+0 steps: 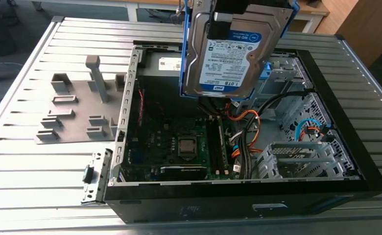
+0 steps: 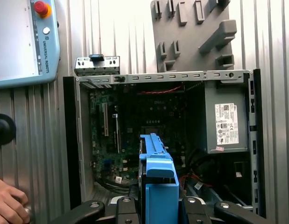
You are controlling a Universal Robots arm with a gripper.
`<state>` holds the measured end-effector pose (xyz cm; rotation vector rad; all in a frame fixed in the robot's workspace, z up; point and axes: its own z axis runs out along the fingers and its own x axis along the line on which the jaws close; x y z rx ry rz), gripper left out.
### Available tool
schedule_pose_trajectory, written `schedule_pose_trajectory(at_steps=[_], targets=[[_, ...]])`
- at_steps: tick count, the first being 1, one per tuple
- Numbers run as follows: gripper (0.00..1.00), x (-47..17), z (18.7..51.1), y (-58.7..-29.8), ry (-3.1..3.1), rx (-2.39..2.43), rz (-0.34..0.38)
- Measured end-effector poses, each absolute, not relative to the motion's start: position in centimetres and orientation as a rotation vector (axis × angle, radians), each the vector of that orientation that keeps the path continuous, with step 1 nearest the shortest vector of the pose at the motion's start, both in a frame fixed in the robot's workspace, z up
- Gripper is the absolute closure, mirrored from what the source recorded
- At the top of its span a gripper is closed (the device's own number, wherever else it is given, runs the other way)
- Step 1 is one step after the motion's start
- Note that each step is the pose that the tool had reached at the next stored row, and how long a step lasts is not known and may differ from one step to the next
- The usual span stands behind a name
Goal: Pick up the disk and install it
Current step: 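Pick up the disk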
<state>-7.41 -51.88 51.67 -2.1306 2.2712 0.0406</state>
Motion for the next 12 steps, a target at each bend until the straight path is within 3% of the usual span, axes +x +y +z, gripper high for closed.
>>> schedule_pose_trajectory(at_steps=[12], targets=[[0.64,-6.5,50.7,-53.4,2.271,-2.13,0.042]])
